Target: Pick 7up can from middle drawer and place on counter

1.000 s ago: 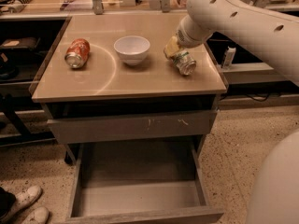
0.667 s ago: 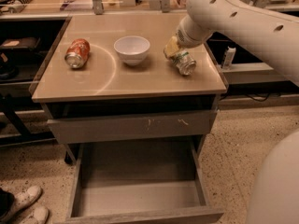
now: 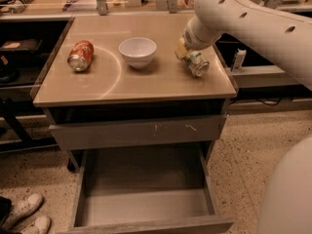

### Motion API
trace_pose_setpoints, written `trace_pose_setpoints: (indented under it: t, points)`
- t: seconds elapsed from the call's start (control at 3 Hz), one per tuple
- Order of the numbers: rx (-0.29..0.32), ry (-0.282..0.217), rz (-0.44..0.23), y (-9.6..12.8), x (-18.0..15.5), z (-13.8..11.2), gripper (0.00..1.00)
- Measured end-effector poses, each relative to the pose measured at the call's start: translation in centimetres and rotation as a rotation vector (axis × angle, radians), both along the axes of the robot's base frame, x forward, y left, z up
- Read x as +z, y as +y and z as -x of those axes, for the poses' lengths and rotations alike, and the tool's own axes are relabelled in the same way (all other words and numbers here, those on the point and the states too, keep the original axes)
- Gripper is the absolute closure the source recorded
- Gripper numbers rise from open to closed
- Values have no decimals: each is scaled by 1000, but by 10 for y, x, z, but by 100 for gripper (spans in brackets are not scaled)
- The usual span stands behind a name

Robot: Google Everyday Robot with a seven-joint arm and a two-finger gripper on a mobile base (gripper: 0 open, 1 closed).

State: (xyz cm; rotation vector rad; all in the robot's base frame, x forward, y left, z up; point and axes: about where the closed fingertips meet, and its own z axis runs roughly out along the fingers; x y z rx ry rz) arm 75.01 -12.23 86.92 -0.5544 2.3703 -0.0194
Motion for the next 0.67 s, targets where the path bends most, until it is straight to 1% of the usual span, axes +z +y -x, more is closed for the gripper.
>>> trace_pose_setpoints:
  t: [0.33, 0.67]
  points:
    - [0, 0, 0, 0, 0, 0, 11]
    - [0, 0, 0, 0, 0, 0, 0]
